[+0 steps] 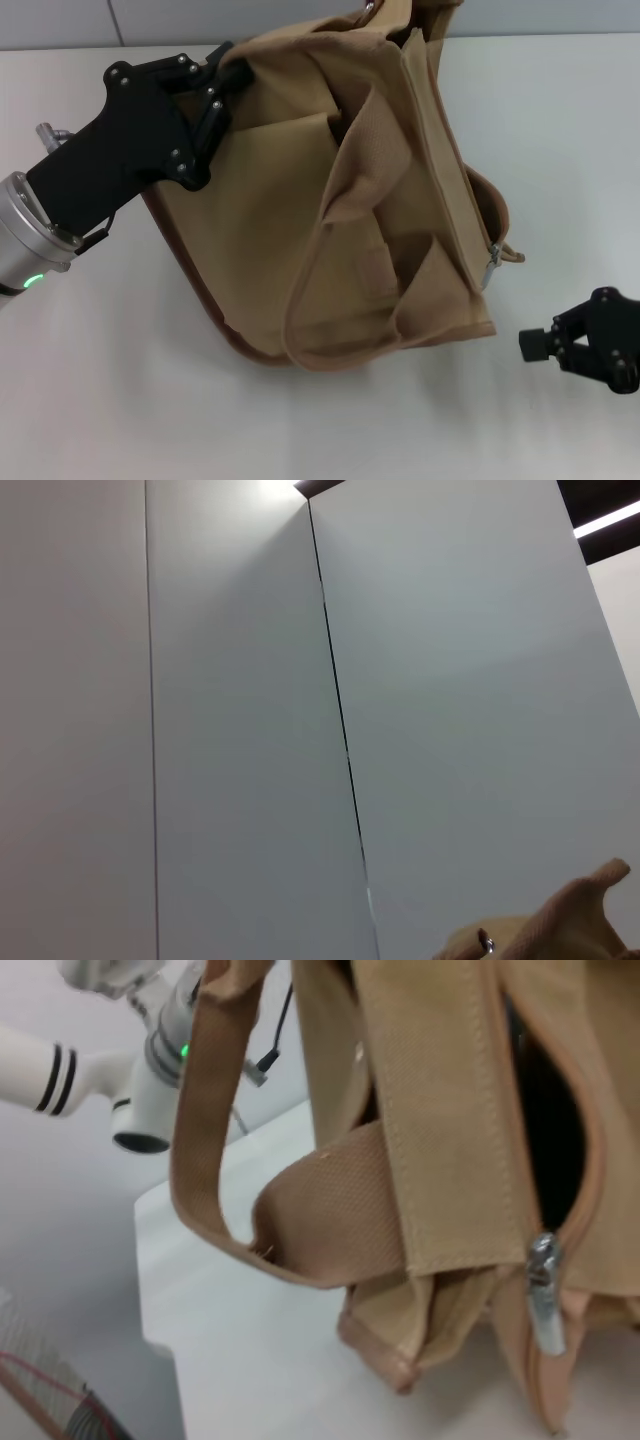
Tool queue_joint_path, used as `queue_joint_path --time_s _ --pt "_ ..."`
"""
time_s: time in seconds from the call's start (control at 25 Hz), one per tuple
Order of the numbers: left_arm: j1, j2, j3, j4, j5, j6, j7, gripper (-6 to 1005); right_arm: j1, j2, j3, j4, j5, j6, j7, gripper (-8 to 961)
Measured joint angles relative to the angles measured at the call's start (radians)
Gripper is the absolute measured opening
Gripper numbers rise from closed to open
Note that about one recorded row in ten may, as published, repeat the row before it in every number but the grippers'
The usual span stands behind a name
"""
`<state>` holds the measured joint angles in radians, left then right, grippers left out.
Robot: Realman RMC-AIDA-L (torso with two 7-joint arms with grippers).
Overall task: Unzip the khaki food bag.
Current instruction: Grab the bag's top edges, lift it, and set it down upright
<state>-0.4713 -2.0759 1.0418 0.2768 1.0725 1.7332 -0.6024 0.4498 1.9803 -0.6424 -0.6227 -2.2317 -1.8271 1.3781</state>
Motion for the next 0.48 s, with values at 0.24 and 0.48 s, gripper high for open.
queue_joint_path --time_s 0.24,0.48 --pt "0.003 0.001 0.000 -0.001 0.000 0.002 -0.001 49 -0.015 -0.003 0.162 -0.007 0.005 0.005 0.005 45" --pt "0.005 -0.001 0.000 -0.001 -0.006 0.001 -0.005 49 -0.039 0.005 0.217 -0.050 0.004 0.067 -0.015 75"
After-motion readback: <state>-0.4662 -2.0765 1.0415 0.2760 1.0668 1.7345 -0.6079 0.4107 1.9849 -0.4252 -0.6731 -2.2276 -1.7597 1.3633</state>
